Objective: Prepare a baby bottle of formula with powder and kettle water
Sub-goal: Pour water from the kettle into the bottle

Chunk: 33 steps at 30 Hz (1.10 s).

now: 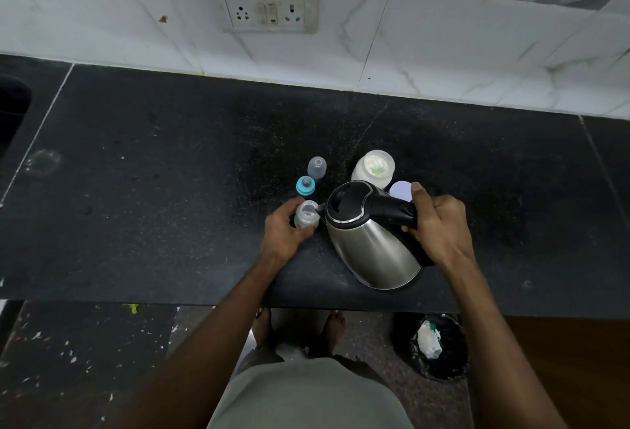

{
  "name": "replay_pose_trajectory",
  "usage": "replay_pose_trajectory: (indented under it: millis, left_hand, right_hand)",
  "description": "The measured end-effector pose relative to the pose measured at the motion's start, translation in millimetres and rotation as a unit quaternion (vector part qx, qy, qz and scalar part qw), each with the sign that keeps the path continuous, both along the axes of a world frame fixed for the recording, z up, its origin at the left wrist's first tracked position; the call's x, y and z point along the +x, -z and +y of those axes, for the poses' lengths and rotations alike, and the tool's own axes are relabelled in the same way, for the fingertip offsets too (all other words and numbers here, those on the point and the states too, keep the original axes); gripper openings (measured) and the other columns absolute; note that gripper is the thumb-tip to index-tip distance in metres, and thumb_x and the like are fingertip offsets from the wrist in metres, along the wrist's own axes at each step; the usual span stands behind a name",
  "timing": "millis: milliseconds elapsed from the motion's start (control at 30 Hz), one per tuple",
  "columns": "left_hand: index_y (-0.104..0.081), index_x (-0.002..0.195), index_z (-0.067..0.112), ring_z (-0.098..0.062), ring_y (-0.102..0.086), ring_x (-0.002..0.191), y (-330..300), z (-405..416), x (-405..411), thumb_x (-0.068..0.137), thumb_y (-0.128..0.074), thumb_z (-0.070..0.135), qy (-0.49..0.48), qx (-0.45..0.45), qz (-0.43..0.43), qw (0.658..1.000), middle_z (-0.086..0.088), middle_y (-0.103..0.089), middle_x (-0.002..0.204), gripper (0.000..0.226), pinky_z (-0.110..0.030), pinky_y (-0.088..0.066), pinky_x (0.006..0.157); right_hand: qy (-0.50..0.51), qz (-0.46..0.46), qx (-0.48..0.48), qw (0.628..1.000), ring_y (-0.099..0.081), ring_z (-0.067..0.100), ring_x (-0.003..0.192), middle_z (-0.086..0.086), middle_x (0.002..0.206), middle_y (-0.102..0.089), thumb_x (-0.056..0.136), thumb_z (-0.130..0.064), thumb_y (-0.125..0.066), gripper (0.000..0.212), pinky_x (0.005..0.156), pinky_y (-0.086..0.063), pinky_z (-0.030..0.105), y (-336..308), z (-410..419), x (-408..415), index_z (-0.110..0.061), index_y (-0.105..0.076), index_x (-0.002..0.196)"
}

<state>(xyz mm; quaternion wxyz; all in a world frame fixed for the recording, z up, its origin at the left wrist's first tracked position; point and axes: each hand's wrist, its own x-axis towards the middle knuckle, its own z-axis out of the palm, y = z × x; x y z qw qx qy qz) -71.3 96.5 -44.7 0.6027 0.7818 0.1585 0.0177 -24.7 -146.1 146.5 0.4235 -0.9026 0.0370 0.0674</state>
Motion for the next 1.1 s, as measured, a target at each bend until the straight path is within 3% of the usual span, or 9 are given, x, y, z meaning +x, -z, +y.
replay_pose_trajectory:
  millis: [133,333,667,867,1033,1100]
  left_hand:
    - [-0.072,0.127,0.030,-0.010,-0.072,0.111,2,0,0,0.078,-0.088,0.029,0.002,0.009,0.002,1.000,0.008,-0.076,0.119,0.051,-0.045,-0.059,0.099]
    - [-0.073,0.124,0.032,-0.009,-0.071,0.109,2,2,2,0.079,-0.089,0.026,0.013,0.034,0.000,0.999,0.008,-0.075,0.116,0.048,-0.044,-0.059,0.097]
    - [-0.073,0.127,0.028,-0.008,-0.071,0.109,3,3,4,0.079,-0.091,0.021,0.019,0.041,0.003,0.999,0.007,-0.076,0.118,0.052,-0.041,-0.060,0.098]
    - [-0.073,0.127,0.028,-0.010,-0.071,0.111,1,2,2,0.080,-0.090,0.021,0.015,0.041,-0.001,0.999,0.007,-0.076,0.118,0.050,-0.041,-0.059,0.099]
    - [-0.072,0.127,0.028,-0.009,-0.071,0.111,1,2,2,0.079,-0.090,0.019,0.013,0.037,0.006,0.999,0.007,-0.076,0.119,0.052,-0.041,-0.059,0.100]
    - [-0.073,0.126,0.029,-0.009,-0.071,0.111,1,2,3,0.079,-0.090,0.020,0.015,0.036,0.007,0.999,0.008,-0.076,0.119,0.051,-0.042,-0.059,0.099]
  right_hand:
    - [-0.001,0.008,-0.009,1.000,-0.051,0.005,0.041,-0.003,0.044,-0.062,0.108,-0.041,-0.046,0.074,0.059,-0.040,0.031,-6,6,2,-0.021,-0.058,0.037]
    - [-0.023,0.009,-0.047,0.999,-0.057,0.004,0.045,-0.003,0.048,-0.066,0.108,-0.043,-0.043,0.070,0.061,-0.044,0.032,-12,13,5,0.000,-0.063,0.056]
    - [-0.023,0.007,-0.052,0.998,-0.058,0.015,0.053,-0.006,0.048,-0.065,0.108,-0.043,-0.042,0.068,0.066,-0.048,0.036,-12,13,7,-0.005,-0.063,0.056]
    - [-0.020,-0.009,-0.046,0.999,-0.059,0.018,0.056,-0.005,0.048,-0.065,0.109,-0.041,-0.043,0.064,0.069,-0.049,0.039,-11,10,7,-0.016,-0.056,0.052]
    - [-0.020,-0.014,-0.038,0.999,-0.060,0.017,0.054,-0.004,0.049,-0.066,0.108,-0.042,-0.043,0.067,0.066,-0.049,0.036,-11,7,7,-0.027,-0.064,0.046]
    - [-0.020,-0.014,-0.042,0.999,-0.059,0.016,0.054,-0.005,0.048,-0.065,0.108,-0.042,-0.044,0.068,0.066,-0.049,0.037,-12,6,7,-0.022,-0.062,0.045]
